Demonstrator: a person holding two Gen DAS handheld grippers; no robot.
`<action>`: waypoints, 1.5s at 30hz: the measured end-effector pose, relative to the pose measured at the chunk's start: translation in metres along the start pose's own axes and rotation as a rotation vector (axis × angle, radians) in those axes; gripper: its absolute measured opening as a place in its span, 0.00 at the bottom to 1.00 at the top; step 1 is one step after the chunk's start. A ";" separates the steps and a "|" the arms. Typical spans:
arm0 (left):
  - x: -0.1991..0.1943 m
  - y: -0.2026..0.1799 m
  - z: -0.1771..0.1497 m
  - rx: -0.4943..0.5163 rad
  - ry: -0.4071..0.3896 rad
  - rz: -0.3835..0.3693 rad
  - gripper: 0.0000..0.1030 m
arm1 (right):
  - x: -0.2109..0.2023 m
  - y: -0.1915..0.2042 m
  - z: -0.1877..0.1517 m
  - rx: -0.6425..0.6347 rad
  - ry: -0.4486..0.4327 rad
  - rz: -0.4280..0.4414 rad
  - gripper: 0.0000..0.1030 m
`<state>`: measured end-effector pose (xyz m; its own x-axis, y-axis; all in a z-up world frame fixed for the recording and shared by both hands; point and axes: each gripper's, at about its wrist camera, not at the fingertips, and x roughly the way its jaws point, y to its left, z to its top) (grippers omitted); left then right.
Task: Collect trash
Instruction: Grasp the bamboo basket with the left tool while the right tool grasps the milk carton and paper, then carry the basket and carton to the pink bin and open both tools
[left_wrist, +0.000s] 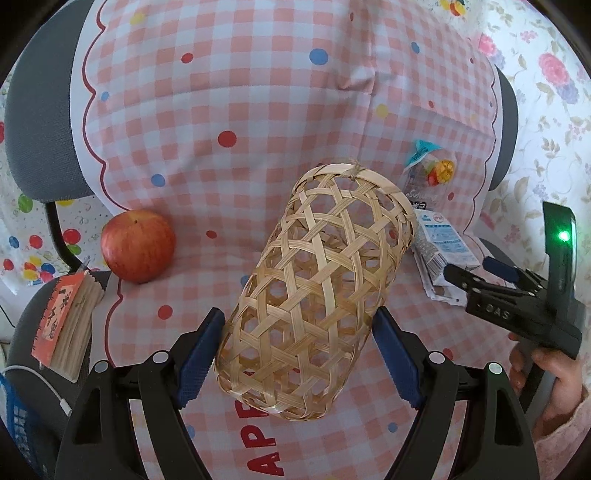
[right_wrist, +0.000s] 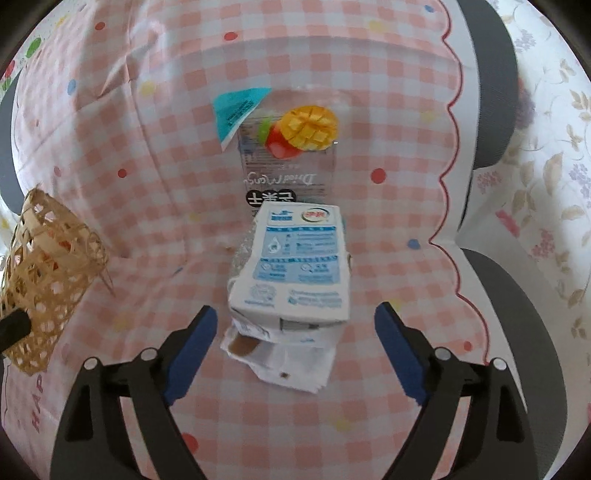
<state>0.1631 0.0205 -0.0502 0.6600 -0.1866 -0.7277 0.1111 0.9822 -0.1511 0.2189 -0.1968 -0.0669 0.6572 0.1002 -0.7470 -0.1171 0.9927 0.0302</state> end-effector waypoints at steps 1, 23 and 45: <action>0.001 -0.001 -0.001 -0.002 0.000 0.001 0.78 | 0.002 0.001 0.001 -0.002 -0.002 -0.004 0.83; -0.074 -0.032 -0.059 0.026 -0.062 -0.048 0.78 | -0.135 -0.015 -0.072 0.021 -0.138 0.085 0.67; -0.137 -0.148 -0.164 0.217 -0.047 -0.255 0.78 | -0.270 -0.066 -0.217 0.086 -0.151 -0.068 0.68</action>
<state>-0.0659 -0.1026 -0.0377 0.6233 -0.4309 -0.6526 0.4294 0.8860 -0.1749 -0.1125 -0.3044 -0.0113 0.7669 0.0348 -0.6409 -0.0082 0.9990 0.0444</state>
